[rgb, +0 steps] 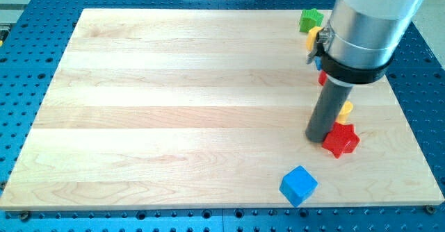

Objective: Place the cube in a vertical line

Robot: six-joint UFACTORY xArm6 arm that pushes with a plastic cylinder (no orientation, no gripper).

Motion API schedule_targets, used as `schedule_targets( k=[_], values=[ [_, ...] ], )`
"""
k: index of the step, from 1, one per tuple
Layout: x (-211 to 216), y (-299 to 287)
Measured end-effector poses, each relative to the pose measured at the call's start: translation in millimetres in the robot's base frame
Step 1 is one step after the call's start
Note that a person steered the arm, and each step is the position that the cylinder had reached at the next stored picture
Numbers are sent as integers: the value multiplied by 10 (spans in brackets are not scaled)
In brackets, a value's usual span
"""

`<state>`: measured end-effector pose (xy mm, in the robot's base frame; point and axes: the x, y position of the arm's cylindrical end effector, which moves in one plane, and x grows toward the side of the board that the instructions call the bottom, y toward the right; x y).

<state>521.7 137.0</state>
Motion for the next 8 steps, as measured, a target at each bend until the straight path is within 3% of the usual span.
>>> schedule_targets(
  k=[2,3,6,7,8],
  values=[
    [958,-1409],
    [973,-1297],
    [943,29],
    [842,242],
    [958,11]
  ],
)
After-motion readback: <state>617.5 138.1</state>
